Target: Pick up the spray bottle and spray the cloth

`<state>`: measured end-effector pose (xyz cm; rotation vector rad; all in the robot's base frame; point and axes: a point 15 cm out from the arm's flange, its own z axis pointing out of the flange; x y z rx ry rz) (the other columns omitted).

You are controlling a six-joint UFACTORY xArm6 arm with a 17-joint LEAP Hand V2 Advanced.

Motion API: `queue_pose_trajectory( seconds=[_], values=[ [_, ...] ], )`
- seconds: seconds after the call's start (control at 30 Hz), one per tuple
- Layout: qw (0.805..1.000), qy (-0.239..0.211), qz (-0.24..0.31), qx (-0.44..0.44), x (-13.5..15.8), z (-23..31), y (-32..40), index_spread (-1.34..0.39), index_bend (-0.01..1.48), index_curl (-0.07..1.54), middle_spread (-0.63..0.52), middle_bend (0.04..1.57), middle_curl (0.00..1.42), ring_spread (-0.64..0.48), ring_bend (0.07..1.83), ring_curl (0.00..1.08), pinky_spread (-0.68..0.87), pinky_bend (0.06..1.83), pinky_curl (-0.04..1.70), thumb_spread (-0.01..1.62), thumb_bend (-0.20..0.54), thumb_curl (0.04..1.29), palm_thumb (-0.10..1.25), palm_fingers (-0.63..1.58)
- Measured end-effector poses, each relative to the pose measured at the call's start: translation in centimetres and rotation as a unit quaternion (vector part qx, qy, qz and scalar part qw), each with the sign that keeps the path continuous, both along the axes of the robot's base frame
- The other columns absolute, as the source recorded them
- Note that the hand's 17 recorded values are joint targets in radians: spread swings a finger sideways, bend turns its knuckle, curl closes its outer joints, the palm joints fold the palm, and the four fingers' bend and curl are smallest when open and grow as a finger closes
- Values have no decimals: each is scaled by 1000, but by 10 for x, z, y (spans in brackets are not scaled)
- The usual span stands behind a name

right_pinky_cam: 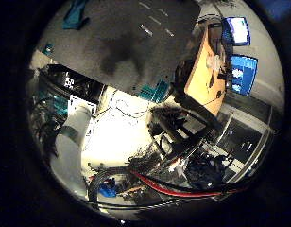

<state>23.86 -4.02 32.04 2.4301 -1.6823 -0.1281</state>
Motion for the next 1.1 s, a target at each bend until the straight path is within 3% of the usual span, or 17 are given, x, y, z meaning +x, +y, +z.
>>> queue_pose_trajectory(
  seconds=[1.1],
  values=[
    [997, 32, -76, -3, -25, -8, -51, -384, 184, 333, 62, 187, 303, 191, 186, 205, 386, 218, 325, 1074, -21, 289, 601, 139]
  ],
)
